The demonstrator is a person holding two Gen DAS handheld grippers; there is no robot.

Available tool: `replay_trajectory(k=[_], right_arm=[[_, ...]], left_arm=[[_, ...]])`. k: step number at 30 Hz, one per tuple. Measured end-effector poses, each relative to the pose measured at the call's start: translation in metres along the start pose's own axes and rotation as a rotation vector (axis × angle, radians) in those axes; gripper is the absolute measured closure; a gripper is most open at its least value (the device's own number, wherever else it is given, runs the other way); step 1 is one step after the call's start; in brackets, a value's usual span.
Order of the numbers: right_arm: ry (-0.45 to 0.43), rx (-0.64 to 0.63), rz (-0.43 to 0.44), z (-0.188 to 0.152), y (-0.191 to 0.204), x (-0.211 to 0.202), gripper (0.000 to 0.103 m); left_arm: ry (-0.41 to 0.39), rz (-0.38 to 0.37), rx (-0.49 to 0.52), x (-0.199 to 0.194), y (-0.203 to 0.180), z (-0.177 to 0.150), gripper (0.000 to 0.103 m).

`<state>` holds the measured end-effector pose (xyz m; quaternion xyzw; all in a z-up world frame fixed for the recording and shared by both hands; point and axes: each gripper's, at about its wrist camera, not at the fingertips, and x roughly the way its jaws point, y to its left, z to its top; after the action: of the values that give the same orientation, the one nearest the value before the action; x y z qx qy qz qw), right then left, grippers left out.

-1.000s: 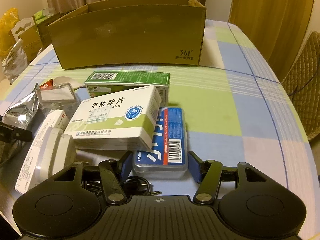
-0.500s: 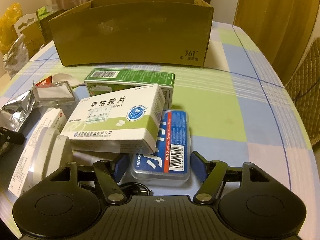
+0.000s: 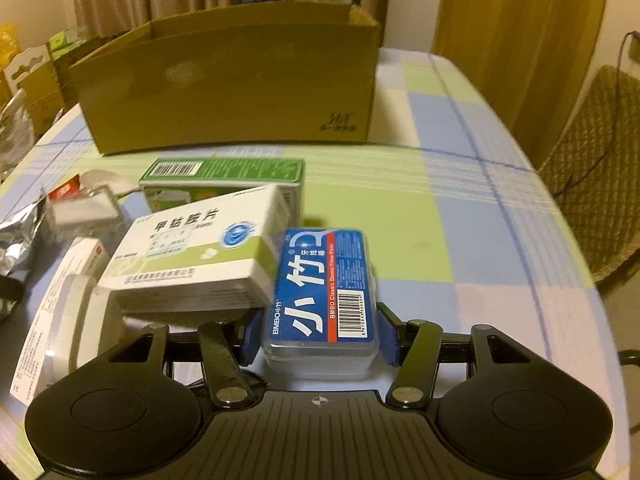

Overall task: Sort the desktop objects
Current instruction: 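Grasp the foil tea bag with the left tool while the right tool grasps the blue toothpick case, then carry both items into the cardboard box and open both tools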

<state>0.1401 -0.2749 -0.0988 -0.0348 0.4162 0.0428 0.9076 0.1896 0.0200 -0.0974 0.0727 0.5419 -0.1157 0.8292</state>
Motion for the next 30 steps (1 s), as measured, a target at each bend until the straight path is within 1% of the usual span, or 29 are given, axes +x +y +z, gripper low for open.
replay_trajectory(k=[6, 10, 14, 20, 30], right_arm=[[-0.027, 0.035, -0.008, 0.003, -0.009, -0.012, 0.050], [-0.045, 0.046, -0.033, 0.004, -0.011, -0.024, 0.050], [-0.057, 0.051, -0.035, 0.006, -0.014, -0.033, 0.050], [-0.072, 0.059, -0.020, 0.010, -0.014, -0.052, 0.050], [-0.112, 0.049, 0.020, 0.027, 0.002, -0.081, 0.050]], left_arm=[[0.002, -0.018, -0.026, -0.008, 0.004, -0.003, 0.056], [-0.014, -0.004, -0.028, -0.018, 0.007, -0.004, 0.056], [-0.032, 0.002, -0.018, -0.030, 0.007, 0.000, 0.057], [-0.063, -0.005, -0.002, -0.048, 0.002, 0.003, 0.057], [-0.125, -0.032, 0.030, -0.079, -0.016, 0.008, 0.057]])
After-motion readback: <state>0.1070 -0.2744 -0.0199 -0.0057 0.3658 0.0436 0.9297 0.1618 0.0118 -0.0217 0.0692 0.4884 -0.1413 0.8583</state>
